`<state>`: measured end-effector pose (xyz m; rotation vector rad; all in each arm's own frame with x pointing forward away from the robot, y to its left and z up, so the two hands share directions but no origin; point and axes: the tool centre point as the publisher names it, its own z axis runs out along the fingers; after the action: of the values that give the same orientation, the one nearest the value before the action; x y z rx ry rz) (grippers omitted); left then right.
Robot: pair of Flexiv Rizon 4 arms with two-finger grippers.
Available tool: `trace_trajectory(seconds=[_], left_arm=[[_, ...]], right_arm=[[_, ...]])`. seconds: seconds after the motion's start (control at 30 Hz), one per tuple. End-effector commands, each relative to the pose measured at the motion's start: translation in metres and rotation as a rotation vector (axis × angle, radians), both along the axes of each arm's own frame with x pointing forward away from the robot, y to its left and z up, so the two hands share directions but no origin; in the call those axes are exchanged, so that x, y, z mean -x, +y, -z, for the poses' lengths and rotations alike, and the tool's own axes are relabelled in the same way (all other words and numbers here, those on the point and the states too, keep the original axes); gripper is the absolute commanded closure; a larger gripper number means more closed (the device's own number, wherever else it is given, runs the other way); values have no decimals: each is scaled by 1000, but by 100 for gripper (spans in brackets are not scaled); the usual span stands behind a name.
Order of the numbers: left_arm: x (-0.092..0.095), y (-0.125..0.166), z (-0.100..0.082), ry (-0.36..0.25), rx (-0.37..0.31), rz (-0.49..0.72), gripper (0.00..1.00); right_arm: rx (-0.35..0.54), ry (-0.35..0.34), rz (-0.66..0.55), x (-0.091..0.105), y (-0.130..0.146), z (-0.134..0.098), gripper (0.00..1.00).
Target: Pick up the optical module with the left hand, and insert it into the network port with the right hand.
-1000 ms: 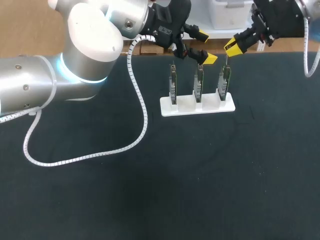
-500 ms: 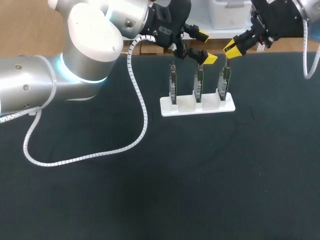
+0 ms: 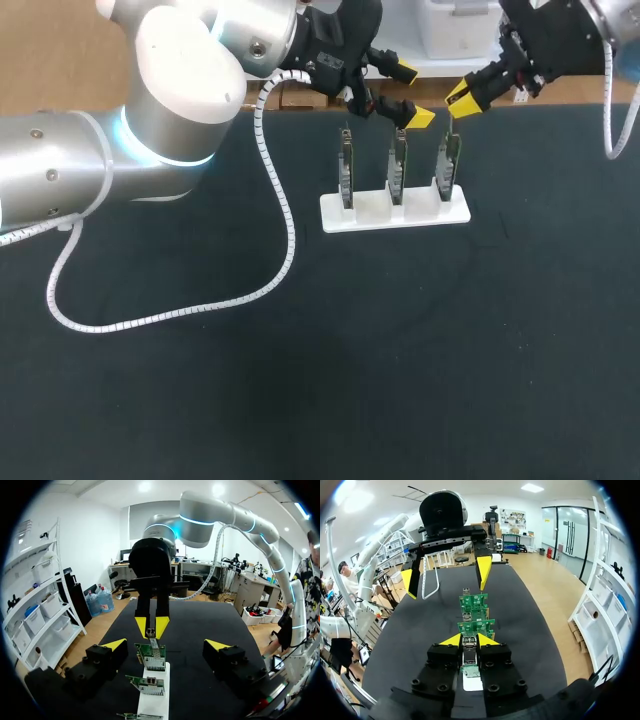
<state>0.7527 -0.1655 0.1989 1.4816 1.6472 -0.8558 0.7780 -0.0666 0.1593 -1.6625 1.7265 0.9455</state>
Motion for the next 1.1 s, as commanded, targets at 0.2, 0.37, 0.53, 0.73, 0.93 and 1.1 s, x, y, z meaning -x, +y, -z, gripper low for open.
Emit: trace_trajectory(seconds=[0.2,0.37,0.53,0.73,0.93,1.1], left_arm=[[-1,-1,-1,4,-7,-1,0],[-1,-1,-1,4,-7,-1,0],[-1,-1,-1,4,-7,-1,0],[-1,-1,-1,4,-7,-1,0],[-1,-1,-1,4,-7,-1,0],[-1,-1,-1,4,-7,-1,0]], right_arm=[[-12,1,11,0,-1,3,100],[-11,-1,10,0,-1,3,100],[-18,-3,3,1,0,2,65],[-18,-5,14,0,0,0,0],[-30,-19,22,-4,0,-8,0],[-41,-28,17,-6,0,-13,0]])
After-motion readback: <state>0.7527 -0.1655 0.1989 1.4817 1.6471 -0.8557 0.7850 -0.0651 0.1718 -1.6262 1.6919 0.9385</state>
